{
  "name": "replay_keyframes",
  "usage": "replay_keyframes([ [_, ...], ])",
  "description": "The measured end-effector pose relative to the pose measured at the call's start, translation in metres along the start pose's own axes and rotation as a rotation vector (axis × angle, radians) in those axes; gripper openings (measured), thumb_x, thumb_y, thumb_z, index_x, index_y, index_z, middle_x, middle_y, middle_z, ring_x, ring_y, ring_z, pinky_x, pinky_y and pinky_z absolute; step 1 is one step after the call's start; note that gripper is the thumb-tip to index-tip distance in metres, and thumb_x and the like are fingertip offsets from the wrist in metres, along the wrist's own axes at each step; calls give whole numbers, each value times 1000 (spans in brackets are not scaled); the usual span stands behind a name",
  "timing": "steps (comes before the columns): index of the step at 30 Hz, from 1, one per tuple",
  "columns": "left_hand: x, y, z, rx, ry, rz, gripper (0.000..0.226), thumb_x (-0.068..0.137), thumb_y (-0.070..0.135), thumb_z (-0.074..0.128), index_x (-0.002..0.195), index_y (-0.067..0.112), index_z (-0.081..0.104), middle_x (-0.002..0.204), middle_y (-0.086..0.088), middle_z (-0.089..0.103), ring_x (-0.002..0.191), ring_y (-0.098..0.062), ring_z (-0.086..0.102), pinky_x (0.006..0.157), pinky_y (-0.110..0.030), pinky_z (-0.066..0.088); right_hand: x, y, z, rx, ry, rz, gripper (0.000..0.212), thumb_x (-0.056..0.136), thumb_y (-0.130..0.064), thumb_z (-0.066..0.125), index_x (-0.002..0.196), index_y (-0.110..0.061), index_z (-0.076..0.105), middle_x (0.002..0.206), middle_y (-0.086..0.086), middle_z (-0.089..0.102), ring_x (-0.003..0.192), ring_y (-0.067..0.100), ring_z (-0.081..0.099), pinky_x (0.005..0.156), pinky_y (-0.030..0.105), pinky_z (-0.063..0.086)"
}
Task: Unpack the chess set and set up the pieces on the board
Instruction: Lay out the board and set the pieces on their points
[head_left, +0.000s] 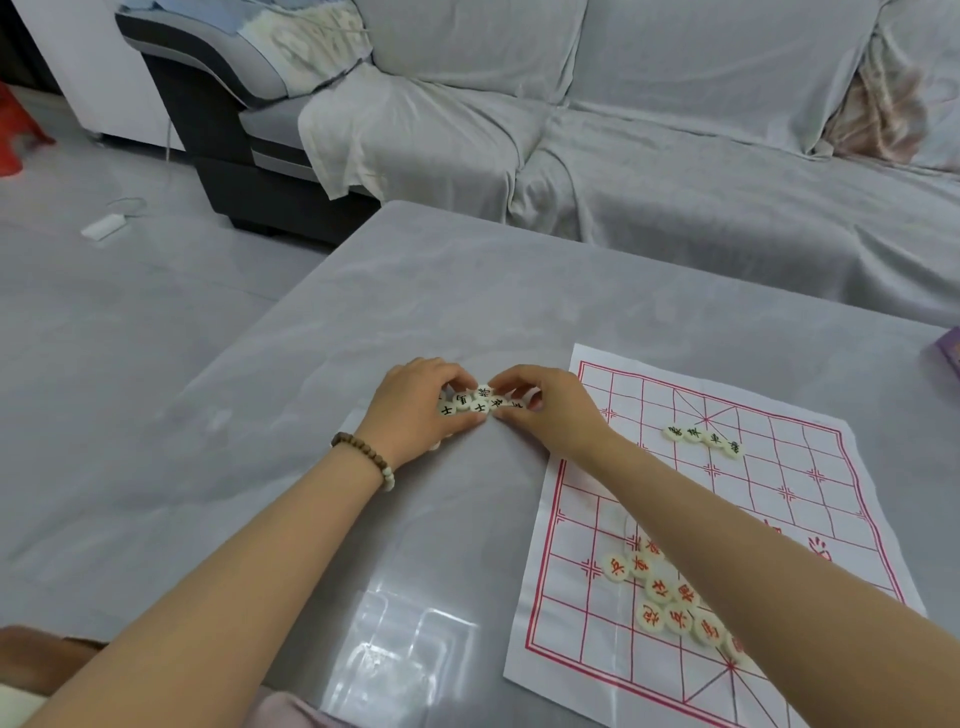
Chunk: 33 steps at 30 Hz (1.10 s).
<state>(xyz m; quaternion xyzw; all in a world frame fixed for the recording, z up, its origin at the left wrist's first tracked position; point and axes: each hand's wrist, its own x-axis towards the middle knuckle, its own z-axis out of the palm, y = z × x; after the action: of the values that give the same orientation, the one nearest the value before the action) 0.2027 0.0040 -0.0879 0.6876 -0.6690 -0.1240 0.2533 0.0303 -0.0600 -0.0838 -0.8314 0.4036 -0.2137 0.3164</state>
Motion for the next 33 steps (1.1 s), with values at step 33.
replay_keyframes([
  [33,29,165,100,-132,-224,186,32,80,33,69,109,21,65,92,11,54,76,-3,51,74,-15,44,-136,106,-128,-175,184,201,13,84,-20,67,95,-20,73,98,-9,66,80,2,53,78,15,45],
])
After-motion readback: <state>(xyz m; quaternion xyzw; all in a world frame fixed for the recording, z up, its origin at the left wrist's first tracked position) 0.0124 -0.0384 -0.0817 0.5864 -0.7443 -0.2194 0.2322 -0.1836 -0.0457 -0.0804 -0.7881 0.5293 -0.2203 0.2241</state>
